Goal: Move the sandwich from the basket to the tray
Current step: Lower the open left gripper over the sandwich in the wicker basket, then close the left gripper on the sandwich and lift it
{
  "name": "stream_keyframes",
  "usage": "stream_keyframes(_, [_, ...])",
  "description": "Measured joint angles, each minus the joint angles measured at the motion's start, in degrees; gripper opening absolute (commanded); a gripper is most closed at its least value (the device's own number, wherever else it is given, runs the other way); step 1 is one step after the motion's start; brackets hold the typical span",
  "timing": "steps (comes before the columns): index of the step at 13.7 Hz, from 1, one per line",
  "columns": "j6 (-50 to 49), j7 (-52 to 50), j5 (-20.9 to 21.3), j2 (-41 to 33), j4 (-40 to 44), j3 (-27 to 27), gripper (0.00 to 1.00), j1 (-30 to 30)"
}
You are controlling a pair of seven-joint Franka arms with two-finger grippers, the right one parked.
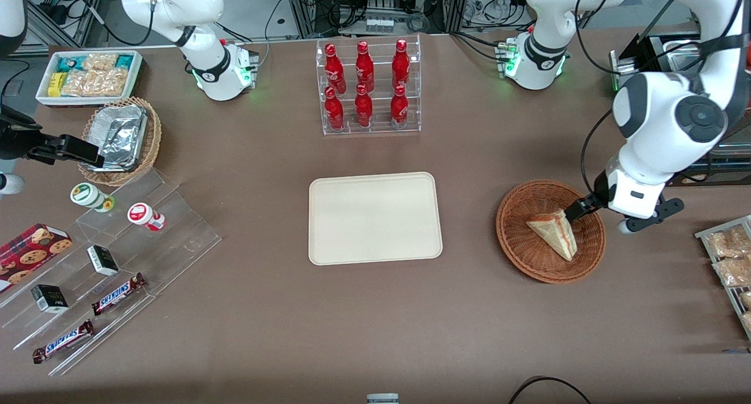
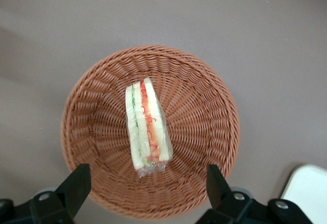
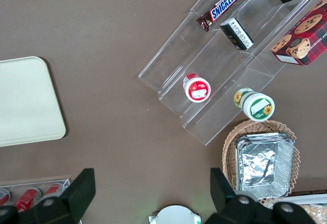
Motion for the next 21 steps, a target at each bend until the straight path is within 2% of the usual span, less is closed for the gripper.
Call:
stream_keyframes(5, [6.1, -5.8, 0.0, 2.9, -3.4, 0.0, 1.00, 0.0])
stream_keyframes(16, [10.1, -6.5, 0.0, 10.0, -3.4, 0.0, 1.00, 0.0])
stream_keyframes(17, [10.2, -6.5, 0.0, 10.3, -3.4, 0.0, 0.94, 0.0])
stream_keyframes(18, [10.3, -6.5, 0.0, 10.6, -3.4, 0.0, 0.71, 0.0])
stream_keyframes(19, [10.8, -6.5, 0.0, 10.9, -3.4, 0.0, 0.32, 0.0])
stream_keyframes(20, [11.5, -6.5, 0.0, 11.2, -3.4, -0.1, 0.05, 0.0])
stream_keyframes(21, [12.1, -6.5, 0.0, 11.5, -3.4, -0.1, 0.00, 0.0])
